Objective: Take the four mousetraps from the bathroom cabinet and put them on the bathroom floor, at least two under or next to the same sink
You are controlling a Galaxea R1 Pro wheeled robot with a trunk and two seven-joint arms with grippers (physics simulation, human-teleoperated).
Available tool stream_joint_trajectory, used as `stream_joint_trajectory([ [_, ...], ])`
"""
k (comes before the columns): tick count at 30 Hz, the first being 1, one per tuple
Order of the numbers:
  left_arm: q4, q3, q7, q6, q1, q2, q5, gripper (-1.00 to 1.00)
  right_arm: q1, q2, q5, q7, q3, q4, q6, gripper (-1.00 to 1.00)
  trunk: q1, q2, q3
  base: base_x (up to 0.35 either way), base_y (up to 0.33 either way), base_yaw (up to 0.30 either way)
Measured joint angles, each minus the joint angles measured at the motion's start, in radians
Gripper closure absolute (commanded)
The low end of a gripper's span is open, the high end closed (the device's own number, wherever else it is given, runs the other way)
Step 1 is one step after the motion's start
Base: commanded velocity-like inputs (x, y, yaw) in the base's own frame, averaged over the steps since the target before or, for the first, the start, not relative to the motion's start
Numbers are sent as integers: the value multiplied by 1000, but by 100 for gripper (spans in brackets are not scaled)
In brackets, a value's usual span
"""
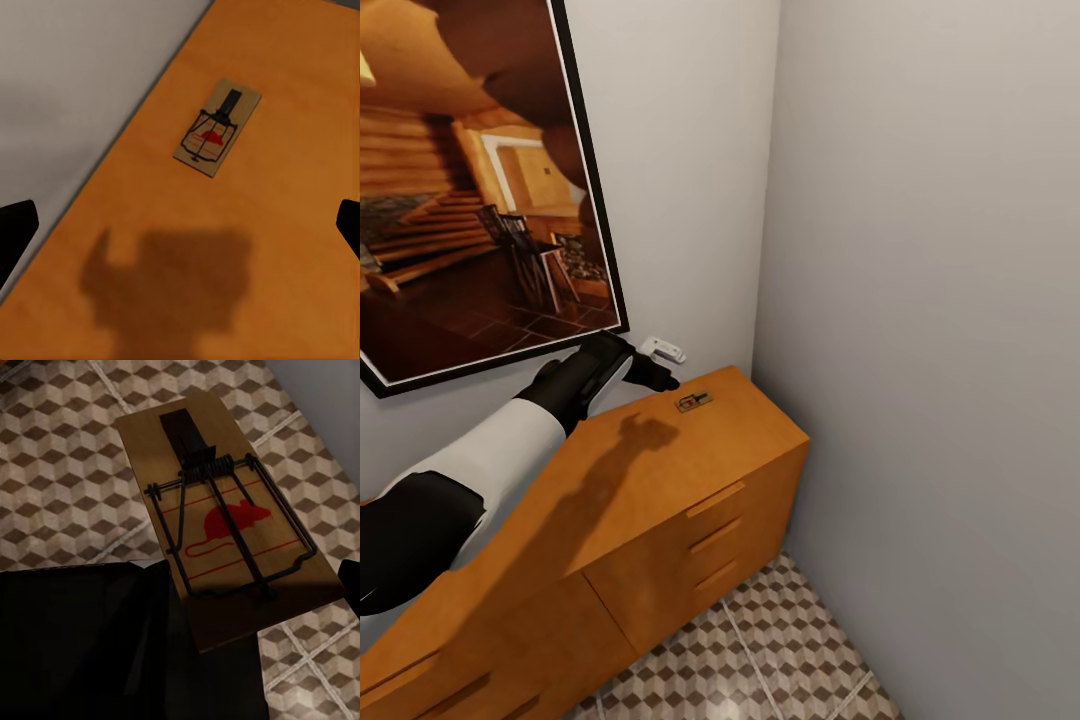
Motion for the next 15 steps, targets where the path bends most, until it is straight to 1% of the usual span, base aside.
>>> stream_joint_trajectory([
  [6, 8, 0, 0, 0, 0, 0, 0, -100, 0, 1, 0, 4, 1, 0, 0, 100, 0, 0, -2, 10, 0, 0],
  [15, 10, -1, 0, 0, 1, -1, 0, -100, 0, 2, 0, 4, 1, 0, 1, 100, 0, 0, -15, 173, 0, 0],
])
